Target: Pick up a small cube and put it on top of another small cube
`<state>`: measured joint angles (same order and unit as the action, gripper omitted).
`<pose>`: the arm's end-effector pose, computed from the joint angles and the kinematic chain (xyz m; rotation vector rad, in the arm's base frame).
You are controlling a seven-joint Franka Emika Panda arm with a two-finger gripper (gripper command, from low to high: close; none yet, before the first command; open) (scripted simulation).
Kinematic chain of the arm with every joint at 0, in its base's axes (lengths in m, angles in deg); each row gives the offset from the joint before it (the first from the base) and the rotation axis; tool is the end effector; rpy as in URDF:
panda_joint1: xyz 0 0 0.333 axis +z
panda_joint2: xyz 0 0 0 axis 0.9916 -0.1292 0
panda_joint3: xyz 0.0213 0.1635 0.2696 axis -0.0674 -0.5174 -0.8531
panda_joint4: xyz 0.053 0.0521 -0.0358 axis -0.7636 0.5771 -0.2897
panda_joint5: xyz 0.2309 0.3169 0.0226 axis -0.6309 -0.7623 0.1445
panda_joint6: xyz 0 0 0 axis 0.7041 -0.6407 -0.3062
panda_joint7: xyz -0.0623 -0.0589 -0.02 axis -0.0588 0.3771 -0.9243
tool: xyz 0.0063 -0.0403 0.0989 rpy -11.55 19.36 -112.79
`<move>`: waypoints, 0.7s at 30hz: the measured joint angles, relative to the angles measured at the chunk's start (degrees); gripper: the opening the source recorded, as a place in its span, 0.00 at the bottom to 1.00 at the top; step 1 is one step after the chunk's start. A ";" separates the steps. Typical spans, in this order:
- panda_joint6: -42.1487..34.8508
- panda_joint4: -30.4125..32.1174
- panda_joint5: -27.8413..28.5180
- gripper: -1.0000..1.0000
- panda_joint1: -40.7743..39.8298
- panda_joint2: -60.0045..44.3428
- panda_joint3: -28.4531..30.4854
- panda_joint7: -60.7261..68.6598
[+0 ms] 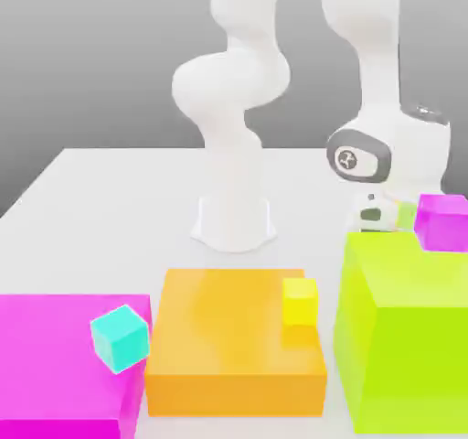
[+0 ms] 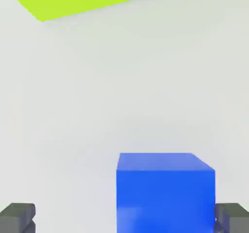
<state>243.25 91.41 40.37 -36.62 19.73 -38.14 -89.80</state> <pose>0.2165 0.2768 0.1454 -2.7322 1.5111 0.0086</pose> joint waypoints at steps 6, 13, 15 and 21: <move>3.57 0.19 1.27 0.00 2.94 -4.15 3.72 -0.31; 3.38 0.15 1.25 0.00 2.72 -3.81 3.43 -0.39; 2.13 0.06 0.74 0.00 1.76 -2.35 2.15 -0.26; -1.91 0.10 -1.86 0.00 -0.93 2.38 -1.56 1.18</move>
<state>241.33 91.51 38.50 -37.55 22.11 -39.70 -88.62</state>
